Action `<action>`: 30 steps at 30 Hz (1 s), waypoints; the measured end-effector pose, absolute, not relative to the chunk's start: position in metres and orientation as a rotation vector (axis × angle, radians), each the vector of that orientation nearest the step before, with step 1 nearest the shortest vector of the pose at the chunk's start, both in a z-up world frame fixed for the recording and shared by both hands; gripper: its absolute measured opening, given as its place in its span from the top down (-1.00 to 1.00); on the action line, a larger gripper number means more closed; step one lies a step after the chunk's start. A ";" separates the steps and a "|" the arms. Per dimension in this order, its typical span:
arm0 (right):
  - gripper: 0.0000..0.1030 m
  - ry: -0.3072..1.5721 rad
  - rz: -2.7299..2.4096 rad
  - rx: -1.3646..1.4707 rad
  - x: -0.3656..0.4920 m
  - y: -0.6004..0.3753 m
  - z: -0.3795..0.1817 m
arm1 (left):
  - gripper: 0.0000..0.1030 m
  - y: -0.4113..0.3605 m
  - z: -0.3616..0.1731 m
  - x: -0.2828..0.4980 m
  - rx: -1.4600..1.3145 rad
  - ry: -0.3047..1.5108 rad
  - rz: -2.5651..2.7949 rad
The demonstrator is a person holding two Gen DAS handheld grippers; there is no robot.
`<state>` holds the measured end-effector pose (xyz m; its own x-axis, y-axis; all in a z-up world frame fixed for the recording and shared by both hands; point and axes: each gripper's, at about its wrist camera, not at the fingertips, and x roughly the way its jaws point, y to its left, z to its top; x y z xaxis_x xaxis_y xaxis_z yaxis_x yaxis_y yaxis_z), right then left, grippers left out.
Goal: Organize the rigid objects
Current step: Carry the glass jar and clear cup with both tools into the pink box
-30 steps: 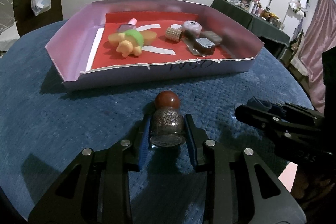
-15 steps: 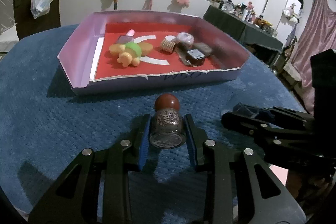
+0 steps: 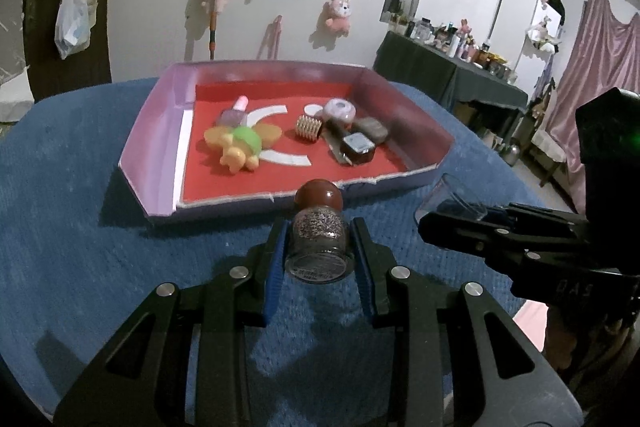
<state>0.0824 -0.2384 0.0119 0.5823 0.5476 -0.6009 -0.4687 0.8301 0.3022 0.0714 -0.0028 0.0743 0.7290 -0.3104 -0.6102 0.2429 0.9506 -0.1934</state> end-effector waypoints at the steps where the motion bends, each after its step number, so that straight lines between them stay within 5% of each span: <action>1: 0.20 0.734 0.598 0.107 0.083 -0.237 0.015 | 0.43 -0.003 0.075 0.073 -0.102 0.689 -0.307; 30: 0.20 0.793 0.595 0.040 0.180 -0.219 0.020 | 0.43 0.003 0.075 0.157 -0.086 0.752 -0.310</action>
<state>0.1799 -0.2188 0.0201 0.5478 0.5165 -0.6581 -0.4875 0.8364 0.2506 0.1573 0.0029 0.0753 0.6873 -0.3068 -0.6584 0.2455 0.9512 -0.1871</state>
